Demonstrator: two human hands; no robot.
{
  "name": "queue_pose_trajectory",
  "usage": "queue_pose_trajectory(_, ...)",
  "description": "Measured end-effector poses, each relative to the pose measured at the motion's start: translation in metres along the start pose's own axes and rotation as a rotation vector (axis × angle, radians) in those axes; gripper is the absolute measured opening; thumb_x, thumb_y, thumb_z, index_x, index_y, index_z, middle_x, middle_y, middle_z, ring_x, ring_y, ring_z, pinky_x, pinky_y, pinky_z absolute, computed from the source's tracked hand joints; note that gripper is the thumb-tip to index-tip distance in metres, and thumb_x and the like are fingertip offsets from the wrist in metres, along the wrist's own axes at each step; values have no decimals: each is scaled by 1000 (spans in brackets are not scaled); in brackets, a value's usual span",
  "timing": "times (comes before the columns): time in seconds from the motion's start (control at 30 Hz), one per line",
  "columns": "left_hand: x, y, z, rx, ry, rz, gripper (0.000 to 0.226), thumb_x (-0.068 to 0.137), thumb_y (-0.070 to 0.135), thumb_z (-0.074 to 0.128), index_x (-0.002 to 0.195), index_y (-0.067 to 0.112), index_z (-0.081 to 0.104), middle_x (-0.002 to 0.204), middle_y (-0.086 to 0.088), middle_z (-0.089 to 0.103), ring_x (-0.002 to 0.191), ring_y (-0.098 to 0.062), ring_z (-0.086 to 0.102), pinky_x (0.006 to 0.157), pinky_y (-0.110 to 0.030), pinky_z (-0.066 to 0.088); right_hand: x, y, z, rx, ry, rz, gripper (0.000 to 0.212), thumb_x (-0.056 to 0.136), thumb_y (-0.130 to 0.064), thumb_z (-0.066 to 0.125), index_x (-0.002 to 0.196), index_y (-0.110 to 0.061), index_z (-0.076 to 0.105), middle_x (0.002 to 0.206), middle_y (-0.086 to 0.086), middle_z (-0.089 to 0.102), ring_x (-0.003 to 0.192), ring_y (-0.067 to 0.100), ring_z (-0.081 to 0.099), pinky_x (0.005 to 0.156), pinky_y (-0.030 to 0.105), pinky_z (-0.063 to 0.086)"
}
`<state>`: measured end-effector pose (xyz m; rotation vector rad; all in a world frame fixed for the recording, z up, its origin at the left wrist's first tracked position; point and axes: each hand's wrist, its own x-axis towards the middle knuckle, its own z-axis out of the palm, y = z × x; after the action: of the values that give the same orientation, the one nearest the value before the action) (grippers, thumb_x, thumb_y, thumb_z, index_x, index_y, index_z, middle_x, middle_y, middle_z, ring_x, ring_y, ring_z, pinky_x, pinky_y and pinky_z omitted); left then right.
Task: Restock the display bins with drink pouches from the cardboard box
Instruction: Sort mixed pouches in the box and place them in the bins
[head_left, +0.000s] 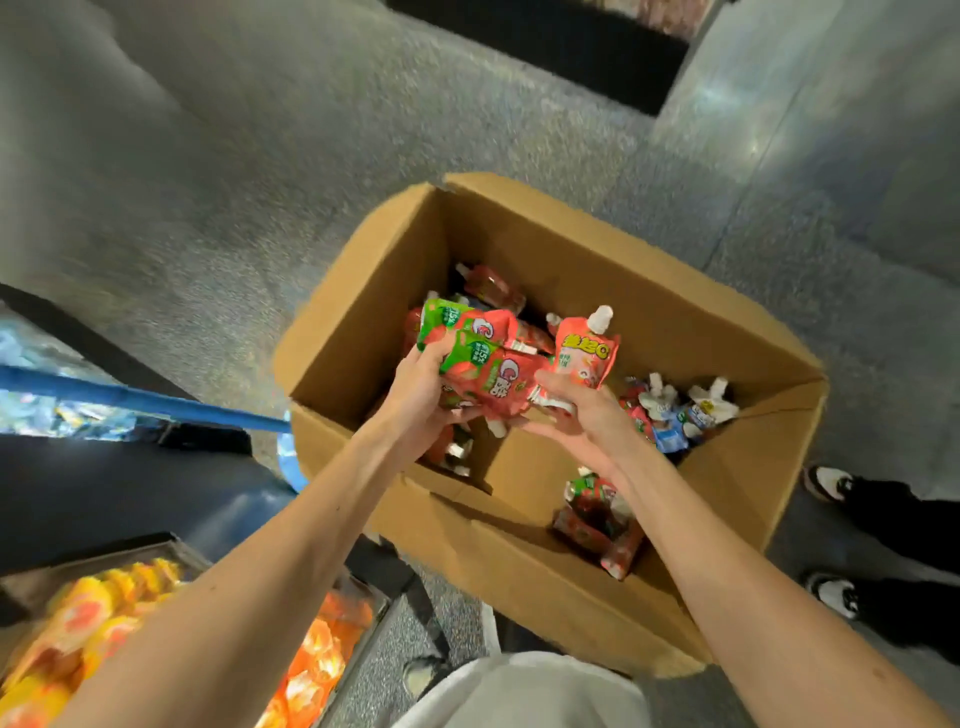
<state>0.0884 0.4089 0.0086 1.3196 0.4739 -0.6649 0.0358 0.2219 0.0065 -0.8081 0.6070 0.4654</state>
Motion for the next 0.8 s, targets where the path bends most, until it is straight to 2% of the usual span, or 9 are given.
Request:
queue_pose_trajectory(0.13, -76, 29, -31, -90, 15, 172, 40, 100, 42, 49, 133, 21, 57, 120, -5, 71, 108, -23, 70, 81, -46, 56, -49, 2, 80, -64, -37, -159, 28, 88, 0, 65, 115, -5, 58, 116, 24, 69, 108, 37, 67, 87, 62, 54)
queue_pose_trajectory(0.23, -144, 47, -67, -133, 79, 300, 42, 97, 42, 52, 133, 19, 58, 115, -4, 73, 101, -20, 71, 80, -44, 57, -85, 20, 142, -115, -97, -228, 18, 88, 0, 65, 105, -4, 63, 97, 17, 74, 87, 29, 73, 80, 51, 59)
queue_pose_trajectory(0.37, -247, 65, -127, -169, 140, 481, 49, 95, 41, 56, 136, 15, 56, 128, -14, 66, 106, -28, 67, 79, -45, 58, -134, 52, 234, -240, -226, -280, 9, 89, 0, 64, 98, -1, 64, 91, 14, 74, 80, 25, 72, 69, 38, 62)
queue_pose_trajectory(0.47, -331, 68, -171, -208, 200, 631, 46, 93, 37, 55, 134, 15, 56, 122, -10, 69, 102, -24, 69, 81, -46, 58, -174, 83, 303, -352, -383, -299, 12, 92, -1, 60, 88, -9, 66, 77, 3, 74, 73, 18, 70, 76, 38, 58)
queue_pose_trajectory(0.53, -386, 67, -194, -248, 237, 715, 41, 90, 35, 57, 127, 18, 59, 107, -5, 74, 89, -19, 72, 77, -44, 59, -201, 106, 342, -450, -522, -311, 13, 93, -4, 58, 101, -6, 69, 94, 10, 74, 88, 25, 70, 85, 40, 56)
queue_pose_trajectory(0.63, -461, 63, -222, -337, 336, 814, 31, 92, 29, 53, 119, 15, 62, 91, -5, 76, 71, -16, 72, 62, -37, 60, -236, 141, 392, -499, -707, -342, 36, 88, -3, 64, 124, 2, 62, 121, 24, 66, 108, 41, 65, 90, 51, 56)
queue_pose_trajectory(0.67, -483, 61, -231, -379, 370, 849, 31, 89, 28, 56, 116, 15, 63, 90, -7, 76, 68, -17, 71, 59, -35, 58, -248, 152, 408, -491, -765, -352, 38, 85, -2, 67, 122, 1, 61, 120, 25, 66, 106, 42, 65, 86, 53, 58)
queue_pose_trajectory(0.73, -523, 57, -249, -459, 438, 897, 38, 85, 29, 59, 121, 17, 61, 99, -10, 76, 78, -22, 74, 62, -39, 58, -272, 173, 440, -497, -890, -371, 33, 82, -5, 71, 113, -5, 62, 111, 22, 68, 97, 38, 68, 75, 47, 60)
queue_pose_trajectory(0.8, -557, 54, -264, -521, 510, 938, 31, 96, 24, 52, 126, 17, 59, 108, -12, 75, 90, -26, 74, 63, -42, 60, -294, 192, 469, -529, -961, -404, 20, 86, -4, 70, 105, -7, 65, 104, 16, 72, 93, 31, 71, 73, 44, 59)
